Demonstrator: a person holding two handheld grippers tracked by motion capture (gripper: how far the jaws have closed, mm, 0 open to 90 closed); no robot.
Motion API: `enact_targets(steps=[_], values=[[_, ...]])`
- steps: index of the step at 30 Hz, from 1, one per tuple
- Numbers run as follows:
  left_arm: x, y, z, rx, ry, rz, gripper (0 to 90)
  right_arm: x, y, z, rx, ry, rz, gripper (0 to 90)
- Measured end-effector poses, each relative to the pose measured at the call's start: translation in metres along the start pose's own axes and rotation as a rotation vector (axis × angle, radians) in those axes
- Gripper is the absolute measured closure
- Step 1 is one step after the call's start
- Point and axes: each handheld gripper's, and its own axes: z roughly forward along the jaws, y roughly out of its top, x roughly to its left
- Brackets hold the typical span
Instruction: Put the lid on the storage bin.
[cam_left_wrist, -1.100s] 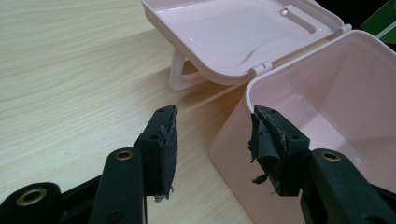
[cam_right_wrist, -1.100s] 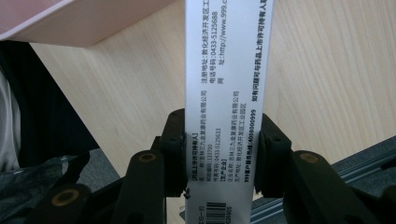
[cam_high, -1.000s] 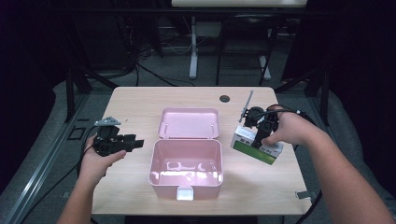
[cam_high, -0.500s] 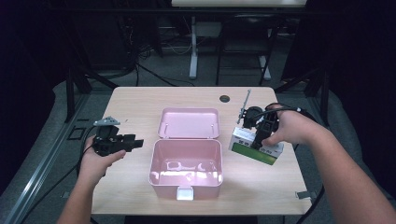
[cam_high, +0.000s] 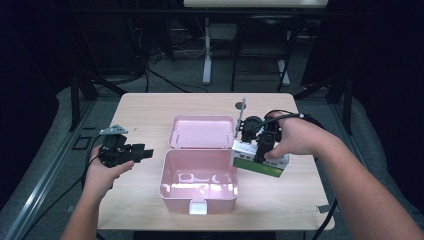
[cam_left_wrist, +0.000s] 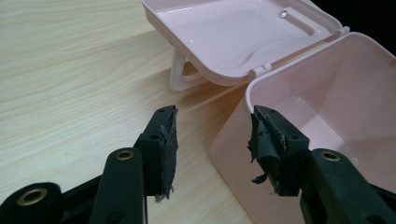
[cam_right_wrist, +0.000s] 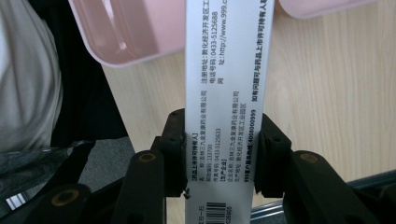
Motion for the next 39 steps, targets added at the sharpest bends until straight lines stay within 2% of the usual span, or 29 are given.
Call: enact_targets(steps=[4,10,27,39], values=[[0.001,0.000,-0.001,0.002,-0.003,-0.001,50.8,0.007,0.018,0.002,-0.002,0.019,-0.036,61.7],[0.001,0.000,-0.001,0.002,-0.003,-0.001,50.8,0.014,0.035,0.004,0.001,0.026,-0.076,61.7],[0.001,0.000,0.000,0.000,-0.003,0.001,50.8,0.034,0.061,0.007,0.002,0.024,-0.122,61.7],[0.002,0.000,-0.002,-0.006,-0.001,-0.001,50.8,0.050,0.087,0.006,-0.022,0.035,-0.186,61.7]])
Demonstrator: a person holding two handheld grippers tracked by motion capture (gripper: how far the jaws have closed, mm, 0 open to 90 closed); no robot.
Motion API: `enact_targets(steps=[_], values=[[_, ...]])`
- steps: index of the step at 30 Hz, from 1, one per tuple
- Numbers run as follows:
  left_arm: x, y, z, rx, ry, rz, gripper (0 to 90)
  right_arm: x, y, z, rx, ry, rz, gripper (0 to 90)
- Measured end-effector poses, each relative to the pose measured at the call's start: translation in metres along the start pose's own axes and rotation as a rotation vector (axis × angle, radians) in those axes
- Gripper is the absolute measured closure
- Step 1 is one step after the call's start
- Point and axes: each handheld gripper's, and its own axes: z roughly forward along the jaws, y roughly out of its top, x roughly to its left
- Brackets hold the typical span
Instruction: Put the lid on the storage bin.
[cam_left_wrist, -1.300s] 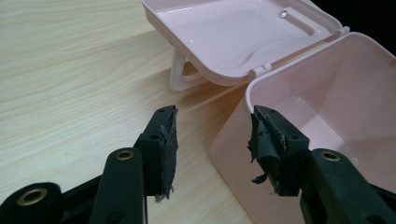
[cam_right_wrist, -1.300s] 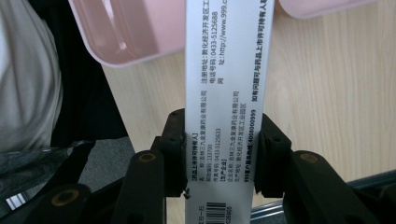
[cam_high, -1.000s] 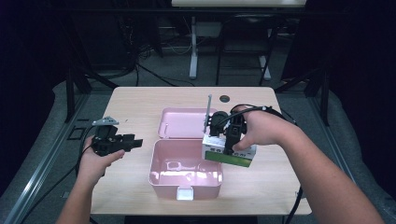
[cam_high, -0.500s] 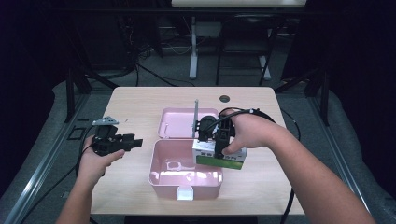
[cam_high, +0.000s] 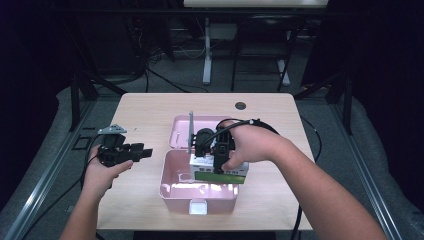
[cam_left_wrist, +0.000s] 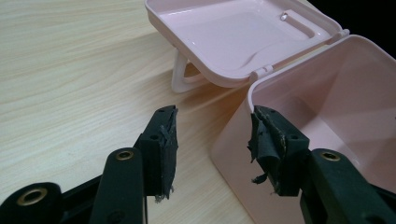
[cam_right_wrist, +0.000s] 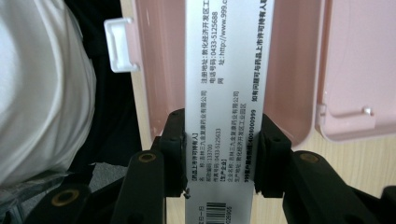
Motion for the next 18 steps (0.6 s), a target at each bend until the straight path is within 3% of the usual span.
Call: enact_targets(steps=[7,18], values=[[0.001,0.000,-0.001,-0.002,-0.001,0.000,50.8,0.005,0.015,0.003,0.008,0.001,-0.028,61.7],[0.001,0.000,-0.001,-0.004,0.000,0.000,50.9,0.011,0.021,0.010,0.025,-0.017,-0.039,61.7]])
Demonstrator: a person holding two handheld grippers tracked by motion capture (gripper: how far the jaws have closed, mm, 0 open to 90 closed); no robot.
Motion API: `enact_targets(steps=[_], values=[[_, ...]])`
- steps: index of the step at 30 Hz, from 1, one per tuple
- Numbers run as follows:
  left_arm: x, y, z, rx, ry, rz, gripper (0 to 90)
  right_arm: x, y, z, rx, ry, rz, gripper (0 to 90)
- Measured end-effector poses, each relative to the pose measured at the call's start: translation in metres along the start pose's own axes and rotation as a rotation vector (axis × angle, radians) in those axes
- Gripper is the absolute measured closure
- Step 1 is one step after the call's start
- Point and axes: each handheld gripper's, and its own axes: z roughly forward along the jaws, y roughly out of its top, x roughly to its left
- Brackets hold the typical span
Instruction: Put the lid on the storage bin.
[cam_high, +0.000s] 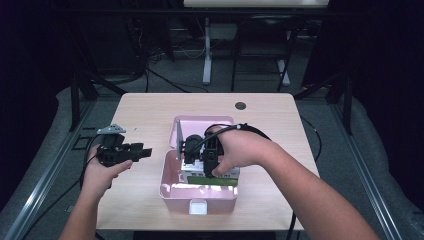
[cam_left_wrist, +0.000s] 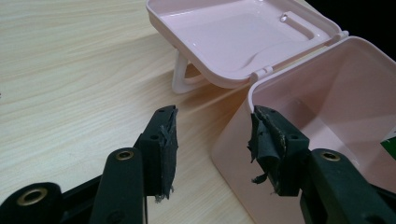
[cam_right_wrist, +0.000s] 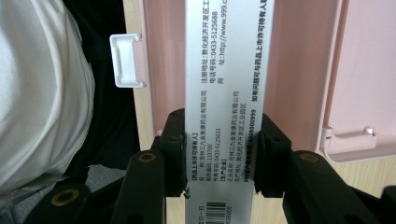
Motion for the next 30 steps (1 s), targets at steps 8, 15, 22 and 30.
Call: enact_targets(steps=[8,15,22,30], values=[[0.000,0.000,0.000,0.004,-0.002,0.005,50.8,0.006,0.004,0.010,0.009,0.015,-0.009,61.7],[0.000,0.000,0.001,0.004,-0.001,0.003,50.8,0.007,0.003,0.026,0.011,0.024,-0.007,61.7],[0.000,0.000,0.001,0.004,0.000,0.001,50.8,0.007,0.001,0.042,0.007,0.046,-0.003,61.7],[0.000,0.000,0.001,0.004,0.000,0.001,50.8,0.007,-0.001,0.057,0.012,0.073,-0.003,61.7]])
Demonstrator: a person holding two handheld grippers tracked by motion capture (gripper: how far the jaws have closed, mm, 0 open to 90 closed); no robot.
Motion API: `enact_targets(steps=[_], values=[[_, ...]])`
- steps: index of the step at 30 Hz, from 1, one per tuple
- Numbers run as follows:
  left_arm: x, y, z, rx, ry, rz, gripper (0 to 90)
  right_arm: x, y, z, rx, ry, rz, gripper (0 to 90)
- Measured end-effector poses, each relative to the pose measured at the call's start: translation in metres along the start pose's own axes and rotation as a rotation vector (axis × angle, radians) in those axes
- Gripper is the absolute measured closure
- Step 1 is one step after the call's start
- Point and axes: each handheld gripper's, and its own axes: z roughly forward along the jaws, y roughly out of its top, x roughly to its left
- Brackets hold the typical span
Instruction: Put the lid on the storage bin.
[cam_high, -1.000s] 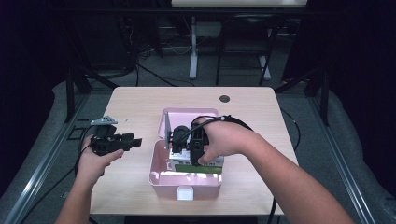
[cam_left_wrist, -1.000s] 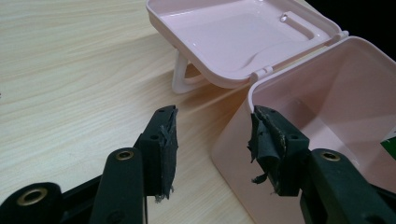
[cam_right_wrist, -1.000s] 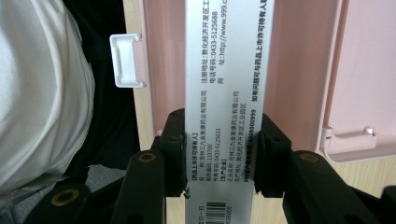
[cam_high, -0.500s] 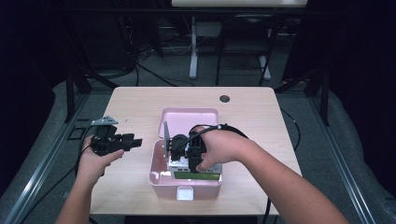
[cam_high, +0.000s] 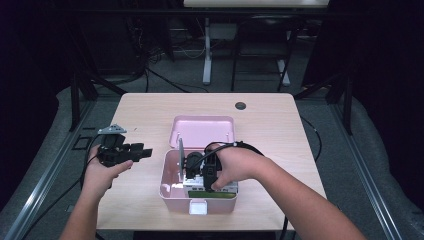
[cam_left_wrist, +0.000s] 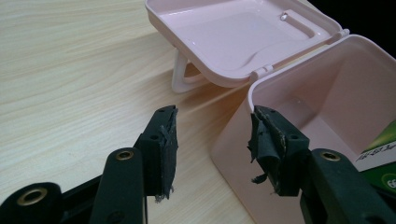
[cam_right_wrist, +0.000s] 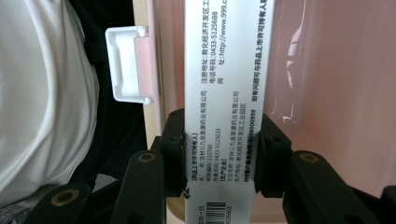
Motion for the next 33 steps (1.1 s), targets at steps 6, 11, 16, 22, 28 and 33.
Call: enact_targets(steps=[6,11,16,22,28,33], values=[[0.000,0.000,0.000,0.000,0.001,0.001,50.8,-0.001,-0.001,0.008,0.001,0.017,0.002,61.7],[0.000,0.000,0.000,-0.002,0.002,-0.003,50.8,-0.003,-0.001,0.014,0.001,0.027,-0.003,61.7],[0.001,0.000,0.000,-0.001,0.002,-0.002,50.8,-0.004,0.000,0.021,0.001,0.048,-0.001,61.7],[0.000,0.000,0.001,-0.003,0.001,-0.001,50.8,-0.005,-0.001,0.027,0.003,0.054,-0.007,61.7],[0.000,0.000,0.001,0.002,0.002,0.000,50.8,-0.008,-0.003,0.035,-0.006,0.071,-0.003,61.8],[0.001,0.000,0.001,0.004,0.001,0.000,50.9,-0.009,-0.003,0.040,-0.002,0.077,-0.003,61.7]])
